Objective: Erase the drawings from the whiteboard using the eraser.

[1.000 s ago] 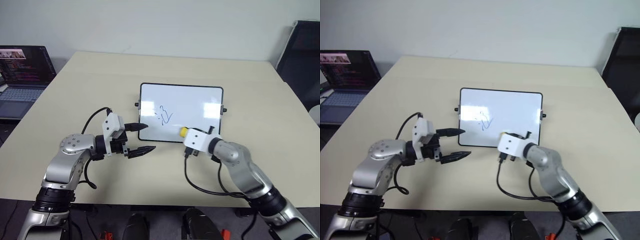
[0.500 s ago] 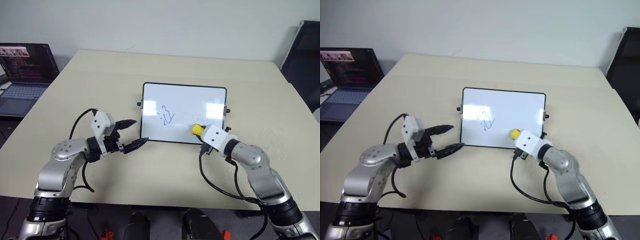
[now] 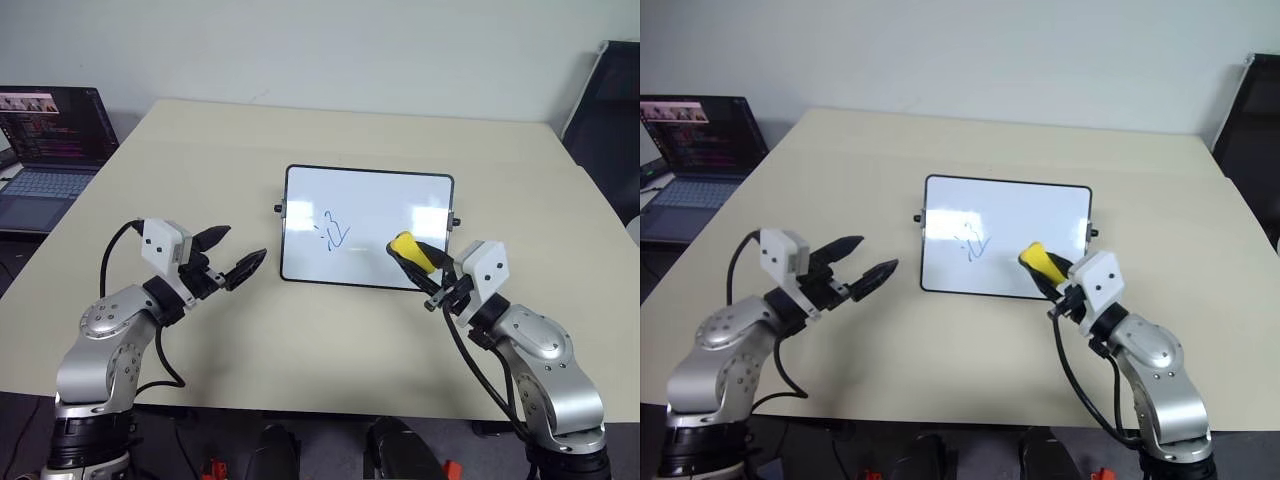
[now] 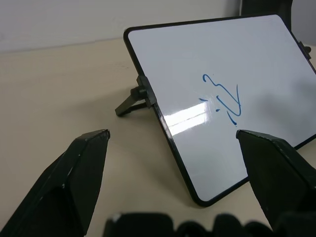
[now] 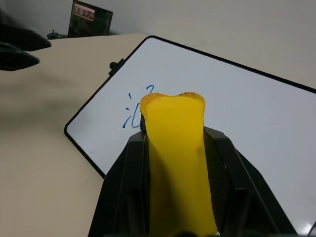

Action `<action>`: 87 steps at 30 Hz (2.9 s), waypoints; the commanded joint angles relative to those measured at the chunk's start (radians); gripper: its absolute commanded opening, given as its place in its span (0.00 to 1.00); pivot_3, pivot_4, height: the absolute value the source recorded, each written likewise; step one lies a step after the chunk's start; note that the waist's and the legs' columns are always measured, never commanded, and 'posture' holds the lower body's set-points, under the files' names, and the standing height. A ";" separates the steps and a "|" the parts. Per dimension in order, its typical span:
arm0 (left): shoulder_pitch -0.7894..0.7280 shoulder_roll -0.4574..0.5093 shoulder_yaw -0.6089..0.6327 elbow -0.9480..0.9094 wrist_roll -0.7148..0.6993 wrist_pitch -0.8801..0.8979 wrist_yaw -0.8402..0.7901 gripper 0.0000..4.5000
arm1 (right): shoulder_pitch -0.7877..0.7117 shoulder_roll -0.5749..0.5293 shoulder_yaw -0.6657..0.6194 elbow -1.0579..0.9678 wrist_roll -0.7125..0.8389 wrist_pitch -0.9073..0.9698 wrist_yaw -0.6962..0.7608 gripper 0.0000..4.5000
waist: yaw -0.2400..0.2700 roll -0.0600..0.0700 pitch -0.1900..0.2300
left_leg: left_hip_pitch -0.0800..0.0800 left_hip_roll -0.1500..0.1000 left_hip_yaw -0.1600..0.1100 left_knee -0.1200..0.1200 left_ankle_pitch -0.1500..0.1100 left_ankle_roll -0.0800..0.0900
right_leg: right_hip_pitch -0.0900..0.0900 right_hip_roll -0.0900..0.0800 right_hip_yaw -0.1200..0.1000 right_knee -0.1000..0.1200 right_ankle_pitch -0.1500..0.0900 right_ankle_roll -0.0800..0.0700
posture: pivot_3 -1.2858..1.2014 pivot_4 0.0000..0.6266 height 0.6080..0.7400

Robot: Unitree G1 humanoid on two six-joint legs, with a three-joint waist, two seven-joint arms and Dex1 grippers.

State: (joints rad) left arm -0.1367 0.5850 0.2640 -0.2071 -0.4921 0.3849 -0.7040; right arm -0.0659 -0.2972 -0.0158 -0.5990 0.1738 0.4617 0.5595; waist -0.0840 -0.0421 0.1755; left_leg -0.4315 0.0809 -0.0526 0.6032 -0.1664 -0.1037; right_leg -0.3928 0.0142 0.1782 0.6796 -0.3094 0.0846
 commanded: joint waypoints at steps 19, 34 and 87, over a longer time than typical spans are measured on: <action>0.026 0.007 0.029 -0.027 -0.025 -0.055 -0.029 1.00 | 0.003 -0.087 0.046 0.040 0.002 -0.098 0.016 0.25 | 0.000 0.000 0.000 | 0.000 0.000 0.000 -0.001 0.000 0.000 | -0.001 0.000 0.000 -0.001 0.000 0.000 | 0.52 0.24 1.00; -0.084 0.026 -0.023 0.073 0.012 -0.073 -0.090 1.00 | -0.435 -0.006 0.314 0.344 -0.227 -0.056 -0.076 0.25 | -0.005 0.000 0.000 | -0.001 0.000 0.001 -0.002 0.000 0.000 | -0.003 0.000 0.000 0.000 0.000 0.000 | 0.52 0.24 1.00; -0.091 0.025 -0.076 -0.001 0.001 -0.013 -0.109 1.00 | -0.703 -0.031 0.537 0.725 -0.533 -0.105 0.215 0.25 | -0.001 0.001 0.000 | -0.003 0.000 0.000 -0.012 0.009 -0.002 | -0.010 0.001 -0.003 0.001 0.008 0.003 | 0.52 0.24 1.00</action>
State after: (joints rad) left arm -0.2247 0.5977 0.1628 -0.1987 -0.4849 0.4014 -0.8008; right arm -0.7845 -0.3073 0.5065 0.1240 -0.3598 0.3128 0.7292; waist -0.0851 -0.0415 0.1758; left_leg -0.4346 0.0812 -0.0529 0.5911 -0.1570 -0.1061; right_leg -0.4031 0.0148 0.1753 0.6809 -0.3014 0.0879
